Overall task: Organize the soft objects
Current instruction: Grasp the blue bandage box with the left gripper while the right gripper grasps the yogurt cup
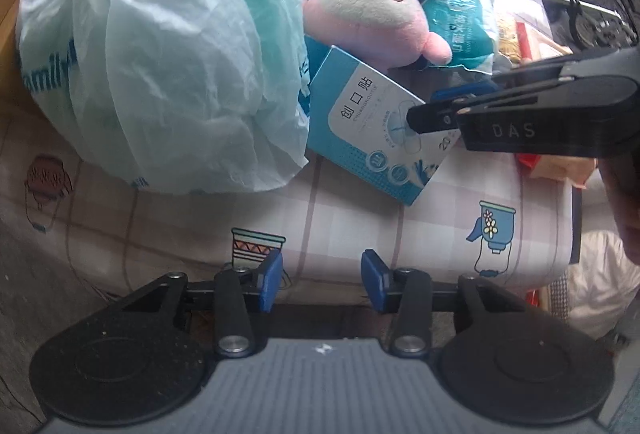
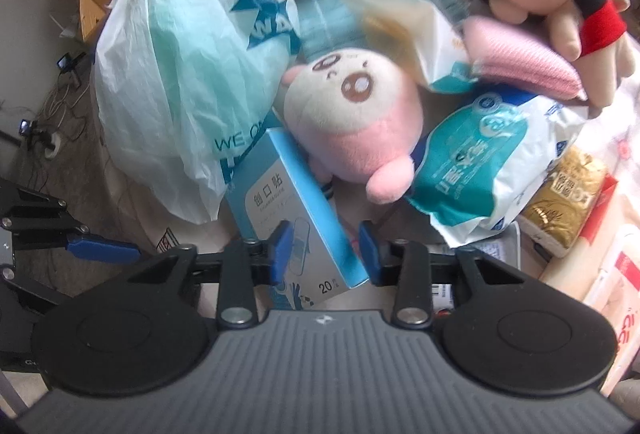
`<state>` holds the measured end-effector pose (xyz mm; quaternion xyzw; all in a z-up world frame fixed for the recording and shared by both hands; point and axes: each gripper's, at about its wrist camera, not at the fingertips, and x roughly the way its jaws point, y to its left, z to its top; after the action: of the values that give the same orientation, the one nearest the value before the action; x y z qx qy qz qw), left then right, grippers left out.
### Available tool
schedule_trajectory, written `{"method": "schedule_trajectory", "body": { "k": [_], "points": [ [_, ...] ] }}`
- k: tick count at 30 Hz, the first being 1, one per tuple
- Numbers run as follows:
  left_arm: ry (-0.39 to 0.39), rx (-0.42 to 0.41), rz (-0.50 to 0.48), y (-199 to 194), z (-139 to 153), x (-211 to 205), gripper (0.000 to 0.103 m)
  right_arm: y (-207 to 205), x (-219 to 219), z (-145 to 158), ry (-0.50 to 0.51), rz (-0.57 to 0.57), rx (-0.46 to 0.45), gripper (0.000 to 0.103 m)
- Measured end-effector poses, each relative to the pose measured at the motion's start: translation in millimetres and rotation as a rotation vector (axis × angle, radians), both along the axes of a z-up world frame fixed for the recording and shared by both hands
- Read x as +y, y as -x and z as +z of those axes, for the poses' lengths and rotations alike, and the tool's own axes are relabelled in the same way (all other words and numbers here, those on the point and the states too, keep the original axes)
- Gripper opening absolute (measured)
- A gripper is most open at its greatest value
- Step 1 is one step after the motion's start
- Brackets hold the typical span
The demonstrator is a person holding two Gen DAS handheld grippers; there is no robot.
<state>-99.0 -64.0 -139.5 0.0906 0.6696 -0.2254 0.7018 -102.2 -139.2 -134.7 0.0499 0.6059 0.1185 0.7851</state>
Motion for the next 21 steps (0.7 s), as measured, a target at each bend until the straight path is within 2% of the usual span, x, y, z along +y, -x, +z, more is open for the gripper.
{"method": "schedule_trajectory", "body": {
  "k": [3,5,8,9,11,12,14,17,21],
  "points": [
    [0.025,0.024,0.119,9.5,-6.1,3.4,0.048,5.2,-1.7,-6.3,-0.079,0.019,0.053,0.020],
    [0.049,0.037,0.175,14.6,-6.8,5.3,0.060,8.2,-2.9,-11.9,-0.126,0.011,0.101,0.020],
    [0.067,0.042,0.206,18.2,-6.8,2.1,0.072,12.8,-2.9,-18.9,-0.177,-0.009,0.169,0.025],
    [0.067,0.040,0.208,17.7,-6.8,0.1,0.074,13.5,-3.9,-18.8,-0.186,-0.014,0.191,0.028],
    [0.071,0.038,0.209,13.6,-7.1,-4.2,0.090,17.2,-10.6,-6.9,-0.157,-0.032,0.188,0.053],
    [0.066,0.040,0.216,9.5,-7.9,-6.5,0.091,20.3,-15.2,4.6,-0.131,-0.034,0.149,0.059],
    [0.046,0.028,0.240,1.5,-9.3,-10.8,0.091,24.7,-25.8,27.1,-0.071,-0.033,0.065,0.083],
    [0.046,-0.001,0.249,-9.8,-11.8,-21.0,0.091,23.1,-44.6,48.9,0.017,-0.059,-0.003,0.087],
    [0.049,0.005,0.280,-23.6,-23.8,-39.6,0.091,18.6,-72.9,45.4,0.089,-0.088,-0.002,0.088]
  ]
}}
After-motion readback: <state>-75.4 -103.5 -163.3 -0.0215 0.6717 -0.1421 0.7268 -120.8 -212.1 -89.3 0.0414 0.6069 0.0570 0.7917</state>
